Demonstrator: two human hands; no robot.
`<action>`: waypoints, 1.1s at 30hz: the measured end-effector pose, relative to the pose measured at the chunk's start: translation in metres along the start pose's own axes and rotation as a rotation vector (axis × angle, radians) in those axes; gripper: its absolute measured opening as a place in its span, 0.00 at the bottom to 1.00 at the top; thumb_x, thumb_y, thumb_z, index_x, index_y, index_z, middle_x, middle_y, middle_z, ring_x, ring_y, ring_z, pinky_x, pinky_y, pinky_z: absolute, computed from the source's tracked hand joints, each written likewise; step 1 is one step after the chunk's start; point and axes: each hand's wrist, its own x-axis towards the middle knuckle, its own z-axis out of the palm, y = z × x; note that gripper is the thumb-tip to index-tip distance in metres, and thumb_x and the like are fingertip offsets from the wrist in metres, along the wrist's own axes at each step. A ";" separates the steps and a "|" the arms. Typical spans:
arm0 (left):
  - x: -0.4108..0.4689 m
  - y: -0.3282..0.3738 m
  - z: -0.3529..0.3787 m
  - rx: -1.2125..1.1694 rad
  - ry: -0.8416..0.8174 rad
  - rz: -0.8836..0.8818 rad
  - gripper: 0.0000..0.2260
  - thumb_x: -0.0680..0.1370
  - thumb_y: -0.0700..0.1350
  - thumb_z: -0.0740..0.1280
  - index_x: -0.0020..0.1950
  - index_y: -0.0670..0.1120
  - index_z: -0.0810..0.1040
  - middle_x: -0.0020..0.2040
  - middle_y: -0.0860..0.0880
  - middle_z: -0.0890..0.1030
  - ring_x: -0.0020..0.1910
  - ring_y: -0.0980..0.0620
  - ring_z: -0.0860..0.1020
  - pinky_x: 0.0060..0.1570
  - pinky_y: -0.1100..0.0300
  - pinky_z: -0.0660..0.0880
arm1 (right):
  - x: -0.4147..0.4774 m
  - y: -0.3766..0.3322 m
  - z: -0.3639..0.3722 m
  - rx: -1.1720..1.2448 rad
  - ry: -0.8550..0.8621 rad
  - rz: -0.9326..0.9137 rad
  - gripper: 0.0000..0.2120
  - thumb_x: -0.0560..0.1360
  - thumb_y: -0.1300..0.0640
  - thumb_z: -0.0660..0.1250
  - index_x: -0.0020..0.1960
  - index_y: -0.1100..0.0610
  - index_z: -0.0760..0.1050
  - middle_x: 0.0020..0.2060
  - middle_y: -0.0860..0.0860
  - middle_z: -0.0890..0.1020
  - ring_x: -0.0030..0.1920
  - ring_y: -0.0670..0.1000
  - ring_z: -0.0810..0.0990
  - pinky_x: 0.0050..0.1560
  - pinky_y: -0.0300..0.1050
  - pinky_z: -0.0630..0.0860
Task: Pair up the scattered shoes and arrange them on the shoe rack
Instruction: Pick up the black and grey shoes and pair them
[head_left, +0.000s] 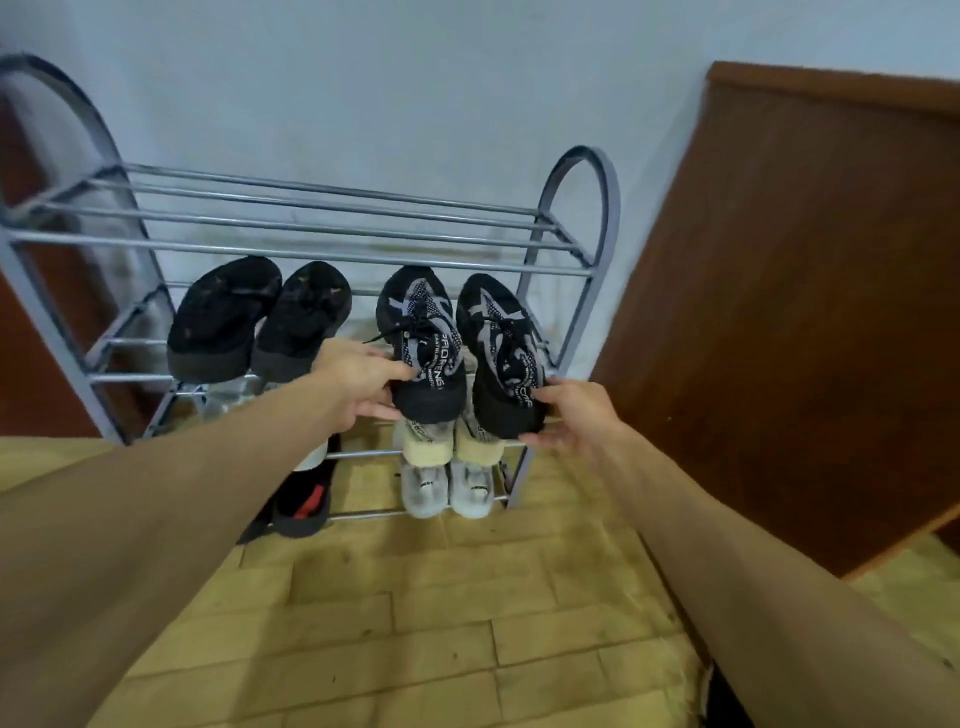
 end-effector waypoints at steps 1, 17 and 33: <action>0.010 0.004 0.004 -0.026 0.010 -0.001 0.20 0.70 0.33 0.73 0.61 0.37 0.73 0.55 0.36 0.81 0.46 0.40 0.82 0.32 0.50 0.82 | 0.010 -0.008 0.004 0.009 0.007 0.002 0.03 0.77 0.66 0.65 0.47 0.60 0.74 0.53 0.59 0.78 0.52 0.63 0.82 0.27 0.48 0.83; 0.102 0.014 0.025 0.134 0.054 -0.018 0.14 0.77 0.36 0.66 0.62 0.37 0.73 0.57 0.39 0.80 0.53 0.36 0.81 0.42 0.45 0.81 | 0.130 -0.004 0.026 0.041 0.093 -0.117 0.06 0.78 0.58 0.64 0.53 0.58 0.78 0.53 0.57 0.79 0.51 0.54 0.81 0.48 0.48 0.81; 0.089 0.007 0.030 0.322 0.116 0.052 0.12 0.79 0.41 0.62 0.62 0.42 0.75 0.59 0.45 0.77 0.53 0.47 0.75 0.54 0.53 0.75 | 0.098 0.002 0.014 -0.075 0.084 -0.108 0.08 0.82 0.48 0.55 0.54 0.51 0.70 0.46 0.54 0.81 0.47 0.55 0.82 0.54 0.55 0.81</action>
